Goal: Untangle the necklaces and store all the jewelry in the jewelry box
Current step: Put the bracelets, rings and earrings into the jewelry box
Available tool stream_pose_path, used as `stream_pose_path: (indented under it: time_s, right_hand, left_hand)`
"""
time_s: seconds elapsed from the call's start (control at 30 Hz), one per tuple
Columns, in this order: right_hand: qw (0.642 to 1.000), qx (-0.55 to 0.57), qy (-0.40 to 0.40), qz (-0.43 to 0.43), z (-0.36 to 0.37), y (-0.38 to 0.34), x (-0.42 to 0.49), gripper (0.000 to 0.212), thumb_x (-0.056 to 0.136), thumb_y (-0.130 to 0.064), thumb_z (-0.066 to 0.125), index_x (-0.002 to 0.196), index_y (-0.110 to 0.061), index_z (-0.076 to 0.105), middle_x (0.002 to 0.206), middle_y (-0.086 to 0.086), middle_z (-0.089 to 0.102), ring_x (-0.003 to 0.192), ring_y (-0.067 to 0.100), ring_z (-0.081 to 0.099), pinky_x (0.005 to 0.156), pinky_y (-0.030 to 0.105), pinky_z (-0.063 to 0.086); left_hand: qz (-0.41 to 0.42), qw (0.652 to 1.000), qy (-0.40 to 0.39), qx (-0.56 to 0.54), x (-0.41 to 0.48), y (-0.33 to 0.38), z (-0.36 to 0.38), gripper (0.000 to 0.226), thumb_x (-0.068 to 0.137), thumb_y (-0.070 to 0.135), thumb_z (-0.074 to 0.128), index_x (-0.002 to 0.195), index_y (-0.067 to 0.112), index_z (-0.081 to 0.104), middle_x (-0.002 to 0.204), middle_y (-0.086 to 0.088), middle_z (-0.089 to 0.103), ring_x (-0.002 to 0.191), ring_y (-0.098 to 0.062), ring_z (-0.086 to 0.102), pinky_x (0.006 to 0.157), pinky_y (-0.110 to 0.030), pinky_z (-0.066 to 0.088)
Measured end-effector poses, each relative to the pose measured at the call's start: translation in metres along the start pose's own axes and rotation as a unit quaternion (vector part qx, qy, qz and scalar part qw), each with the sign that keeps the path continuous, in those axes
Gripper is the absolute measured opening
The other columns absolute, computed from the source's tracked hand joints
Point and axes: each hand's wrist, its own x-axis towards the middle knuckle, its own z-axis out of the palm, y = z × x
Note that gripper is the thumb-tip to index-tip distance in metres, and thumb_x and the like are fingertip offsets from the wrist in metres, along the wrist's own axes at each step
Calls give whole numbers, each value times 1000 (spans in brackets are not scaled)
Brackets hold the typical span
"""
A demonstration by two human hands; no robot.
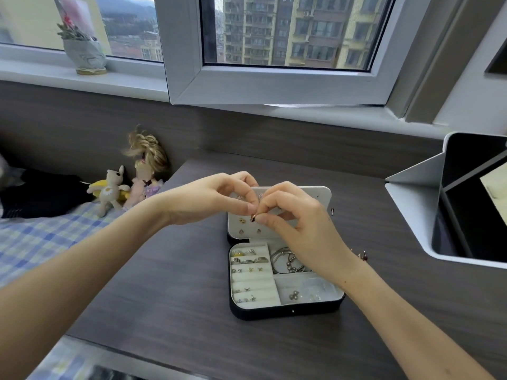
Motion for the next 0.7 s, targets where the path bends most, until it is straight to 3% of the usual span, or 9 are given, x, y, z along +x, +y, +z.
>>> stream_pose_path:
  time_s: [0.17,0.3,0.43,0.6,0.7]
  right_hand:
    - [998,-64,-8,-2,5,-8,2,13,86,-23,53,83,-11,58,94,-4,57,80,14,56,71,36,48]
    - [995,-89,-53,-6,2,-9,6,15,88,-24,48,85,-11,55,97,-1,54,77,15,52,68,31,43]
    - [996,-43,-81,-5,-4,-5,7,13,89,-22,50,87,-10,56,99,-1,52,86,14,53,75,32,45]
    - [993,41,-104,30,-6,0,9,7,90,-20,52,90,-15,57,103,-1,52,101,17,55,87,44,48]
    - [990,74,-113,32,-8,2,8,5,90,-18,52,87,-15,54,107,2,54,104,19,53,88,35,48]
  left_hand:
    - [6,1000,-8,29,0,3,0,22,78,36,61,77,16,69,113,-6,45,108,-28,47,100,-46,36]
    - [2,999,-24,41,0,3,-2,21,84,28,59,83,9,69,114,-7,45,102,-14,50,101,-40,38]
    - [3,998,-29,49,0,2,-5,28,84,31,60,89,4,68,116,-6,45,108,-19,50,103,-39,38]
    - [0,999,-28,46,3,2,-7,34,82,35,61,91,3,67,114,-5,47,110,-24,49,104,-41,39]
    - [-5,1000,4,30,3,0,-9,30,80,39,60,79,10,65,109,1,49,101,-21,51,104,-44,37]
